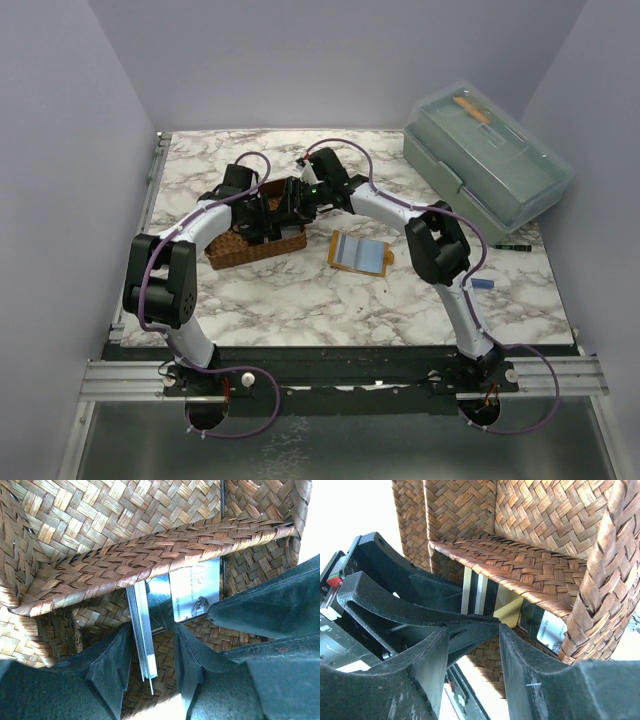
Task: Put the credit cards into the card holder
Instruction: Pick up the credit card from the storage box.
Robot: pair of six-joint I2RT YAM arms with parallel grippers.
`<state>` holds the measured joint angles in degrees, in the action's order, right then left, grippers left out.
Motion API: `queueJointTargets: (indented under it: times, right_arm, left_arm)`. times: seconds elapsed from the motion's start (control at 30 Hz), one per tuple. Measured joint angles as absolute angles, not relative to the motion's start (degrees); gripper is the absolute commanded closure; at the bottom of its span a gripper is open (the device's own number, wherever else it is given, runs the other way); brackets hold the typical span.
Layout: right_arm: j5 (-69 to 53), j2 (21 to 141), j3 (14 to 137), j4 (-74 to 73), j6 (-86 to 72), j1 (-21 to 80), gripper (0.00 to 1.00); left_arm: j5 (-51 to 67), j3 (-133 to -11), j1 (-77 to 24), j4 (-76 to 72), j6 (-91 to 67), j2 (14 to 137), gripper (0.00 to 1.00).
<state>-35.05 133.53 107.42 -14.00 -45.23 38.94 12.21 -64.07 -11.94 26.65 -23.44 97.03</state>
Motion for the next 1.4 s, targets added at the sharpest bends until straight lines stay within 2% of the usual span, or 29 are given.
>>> queueJointTargets:
  times: [0.37, 0.63, 0.97, 1.07, 1.27, 1.4]
  right_arm:
    - [-35.1, 133.6, 107.4, -14.0, -45.1, 39.3, 0.54]
    - [-35.0, 134.1, 107.4, -14.2, -45.0, 39.5, 0.55]
    - [-35.0, 134.3, 107.4, -14.2, -44.6, 39.6, 0.55]
    - [-35.0, 134.3, 107.4, -14.2, -44.2, 39.6, 0.51]
    - [-35.0, 134.3, 107.4, -14.7, -43.4, 39.6, 0.38]
    - [-35.7, 134.2, 106.6, -14.8, -43.4, 39.1, 0.33]
  left_arm:
    - [12.1, -64.1, -11.9, 28.0, -23.1, 96.1, 0.72]
    - [10.4, -64.1, -11.9, 29.9, -22.9, 94.7, 1.0]
    - [8.2, -65.0, -11.9, 32.2, -22.8, 94.0, 1.0]
    - [7.9, -66.0, -11.9, 33.3, -22.8, 92.7, 1.0]
    - [7.9, -68.0, -12.0, 34.2, -22.5, 90.9, 1.0]
    - [8.7, -68.1, -11.5, 34.2, -22.5, 90.9, 1.0]
